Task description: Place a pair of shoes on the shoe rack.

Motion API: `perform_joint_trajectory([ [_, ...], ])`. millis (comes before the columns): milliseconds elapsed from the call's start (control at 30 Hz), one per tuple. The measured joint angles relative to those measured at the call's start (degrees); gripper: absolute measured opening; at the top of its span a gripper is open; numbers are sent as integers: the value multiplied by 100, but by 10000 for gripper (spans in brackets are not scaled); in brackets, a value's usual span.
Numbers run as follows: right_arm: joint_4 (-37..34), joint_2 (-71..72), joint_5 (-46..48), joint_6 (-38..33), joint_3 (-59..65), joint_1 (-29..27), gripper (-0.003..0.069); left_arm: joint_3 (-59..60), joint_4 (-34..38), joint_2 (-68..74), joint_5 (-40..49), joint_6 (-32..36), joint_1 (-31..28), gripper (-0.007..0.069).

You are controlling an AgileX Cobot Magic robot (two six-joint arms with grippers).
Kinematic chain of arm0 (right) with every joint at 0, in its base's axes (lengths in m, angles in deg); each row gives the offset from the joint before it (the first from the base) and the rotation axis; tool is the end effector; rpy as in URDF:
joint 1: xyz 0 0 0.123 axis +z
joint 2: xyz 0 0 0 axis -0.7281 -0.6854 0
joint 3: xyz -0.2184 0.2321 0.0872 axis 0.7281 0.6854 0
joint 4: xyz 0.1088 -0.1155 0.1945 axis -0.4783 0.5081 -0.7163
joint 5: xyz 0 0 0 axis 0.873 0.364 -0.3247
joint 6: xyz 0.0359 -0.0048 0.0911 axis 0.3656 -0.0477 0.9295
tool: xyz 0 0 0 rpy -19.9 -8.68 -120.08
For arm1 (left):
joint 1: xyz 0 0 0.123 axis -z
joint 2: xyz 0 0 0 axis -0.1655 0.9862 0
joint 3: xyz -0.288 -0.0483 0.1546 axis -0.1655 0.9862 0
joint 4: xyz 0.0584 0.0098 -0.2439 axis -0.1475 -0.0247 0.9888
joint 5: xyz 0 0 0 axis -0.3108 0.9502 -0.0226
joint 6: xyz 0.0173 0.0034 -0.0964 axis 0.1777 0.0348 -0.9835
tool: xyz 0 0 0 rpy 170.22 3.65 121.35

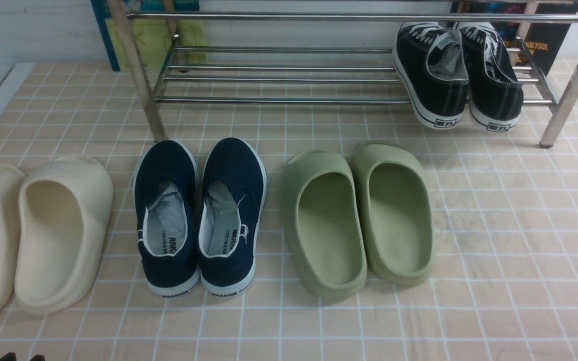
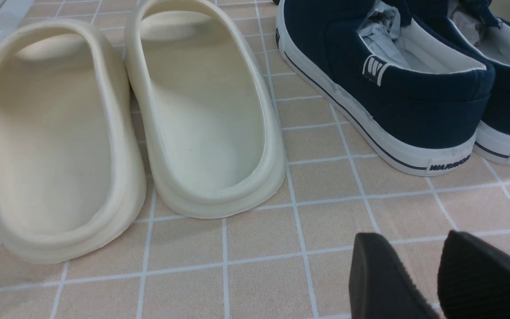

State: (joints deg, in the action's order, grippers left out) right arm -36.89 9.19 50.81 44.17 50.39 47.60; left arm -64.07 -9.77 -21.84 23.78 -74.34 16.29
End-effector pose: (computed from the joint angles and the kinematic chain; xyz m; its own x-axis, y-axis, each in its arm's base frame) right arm 0.0130 0.0059 0.1731 -0.2742 0.0009 -0.9617 -0.0679 0.9975 0.0203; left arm 0.0124 -0.0007 0.1701 -0.2905 0.0913 -0.9525 0.1276 0.9902 0.0560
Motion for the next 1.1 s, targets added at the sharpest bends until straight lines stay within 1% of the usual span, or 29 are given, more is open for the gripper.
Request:
perform_joint_trajectory([
  [833, 0, 0, 17, 0, -2, 0, 48, 0, 0, 0, 0, 0, 0, 239],
  [900, 0, 0, 17, 0, -2, 0, 34, 0, 0, 0, 0, 0, 0, 239],
  [1000, 0, 0, 17, 0, -2, 0, -14, 0, 0, 0, 0, 0, 0, 239],
  [1100, 0, 0, 23, 0, -2, 0, -19, 0, 0, 0, 0, 0, 0, 239],
])
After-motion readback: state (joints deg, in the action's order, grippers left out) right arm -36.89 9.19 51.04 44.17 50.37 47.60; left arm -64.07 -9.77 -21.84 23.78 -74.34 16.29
